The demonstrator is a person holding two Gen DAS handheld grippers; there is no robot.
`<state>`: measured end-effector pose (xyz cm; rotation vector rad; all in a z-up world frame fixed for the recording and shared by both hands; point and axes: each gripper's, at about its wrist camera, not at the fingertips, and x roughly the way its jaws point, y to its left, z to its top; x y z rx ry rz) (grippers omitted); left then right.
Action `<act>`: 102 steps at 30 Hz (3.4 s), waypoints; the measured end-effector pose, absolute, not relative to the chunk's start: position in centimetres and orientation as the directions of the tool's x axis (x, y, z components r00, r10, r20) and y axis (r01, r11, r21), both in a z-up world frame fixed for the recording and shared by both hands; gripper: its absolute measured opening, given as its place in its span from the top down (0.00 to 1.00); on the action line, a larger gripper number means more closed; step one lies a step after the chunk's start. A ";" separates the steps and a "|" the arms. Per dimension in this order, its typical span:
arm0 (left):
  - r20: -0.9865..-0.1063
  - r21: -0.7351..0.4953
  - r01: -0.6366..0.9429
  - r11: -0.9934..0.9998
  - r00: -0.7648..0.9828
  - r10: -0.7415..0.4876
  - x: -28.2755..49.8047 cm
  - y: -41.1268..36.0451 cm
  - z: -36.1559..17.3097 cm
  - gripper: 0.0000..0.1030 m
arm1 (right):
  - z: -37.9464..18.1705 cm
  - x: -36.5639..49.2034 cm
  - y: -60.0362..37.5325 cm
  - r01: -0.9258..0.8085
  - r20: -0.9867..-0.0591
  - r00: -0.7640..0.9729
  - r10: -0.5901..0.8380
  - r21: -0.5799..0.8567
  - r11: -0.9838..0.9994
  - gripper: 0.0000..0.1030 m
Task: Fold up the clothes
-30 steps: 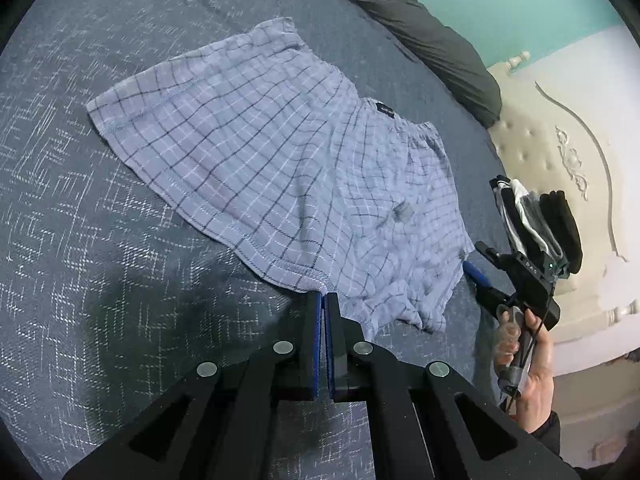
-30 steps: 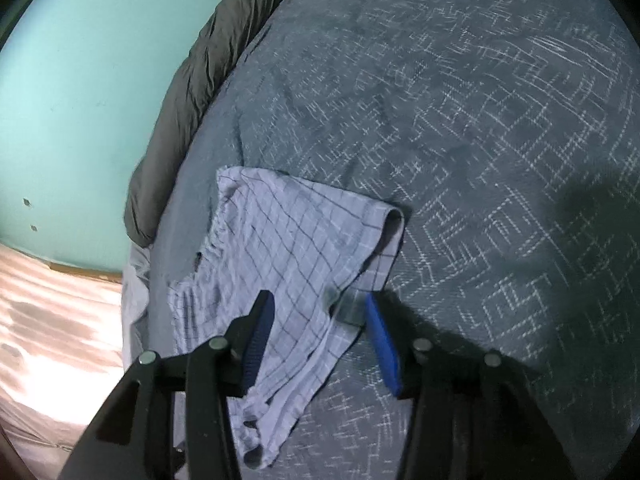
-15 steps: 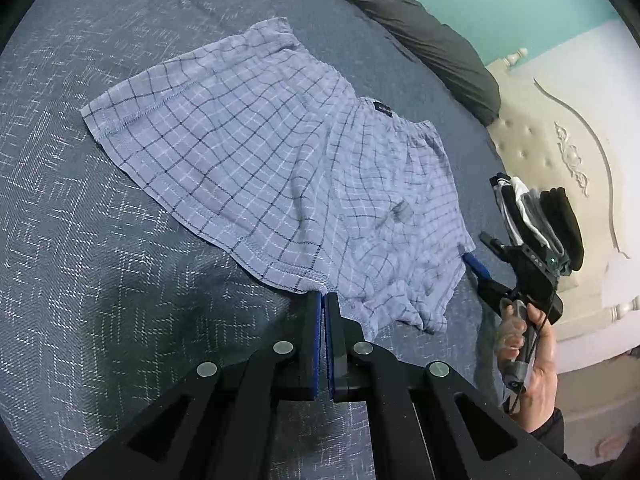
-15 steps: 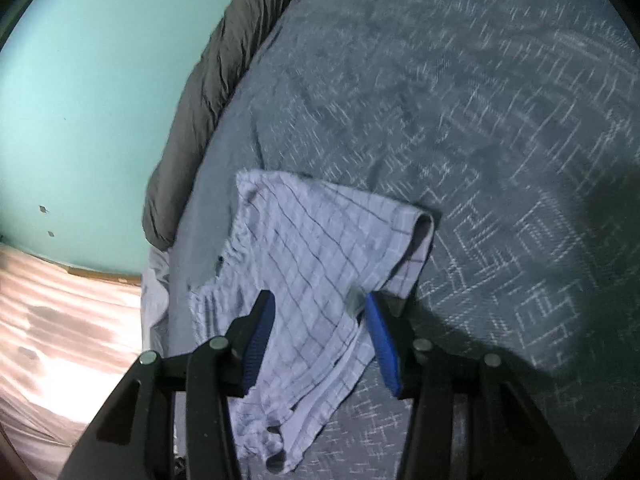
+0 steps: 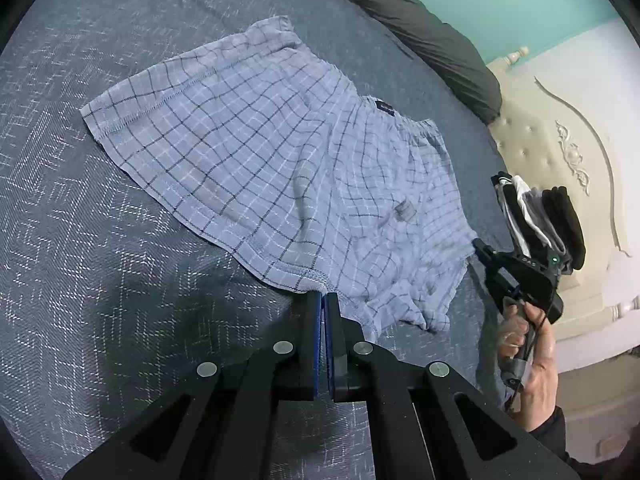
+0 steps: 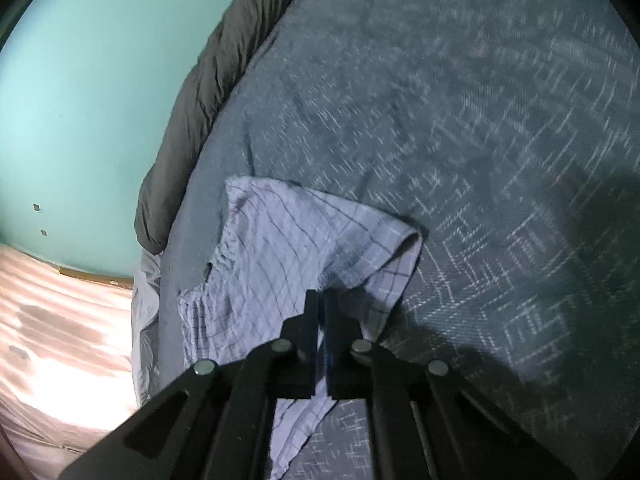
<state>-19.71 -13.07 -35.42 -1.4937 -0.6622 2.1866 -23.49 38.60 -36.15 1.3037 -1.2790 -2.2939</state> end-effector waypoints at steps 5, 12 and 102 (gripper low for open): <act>-0.738 -0.593 -0.081 -0.801 -0.343 0.581 -19.8 -12.8 -34.9 0.99 | -34.9 -22.8 39.7 -0.214 -0.582 -0.601 -0.547 0.777 -0.592 0.98; -0.741 -0.589 -0.112 -0.800 -0.322 0.590 -20.0 -12.1 -34.7 0.99 | -35.1 -22.4 40.9 -0.256 -0.601 -0.603 -0.524 0.768 -0.587 0.98; -0.808 -0.328 -0.139 -0.934 -0.471 0.354 -41.0 -18.1 -32.3 0.57 | -32.8 -32.2 34.6 -0.011 -0.572 -0.600 -0.560 0.706 -0.709 0.68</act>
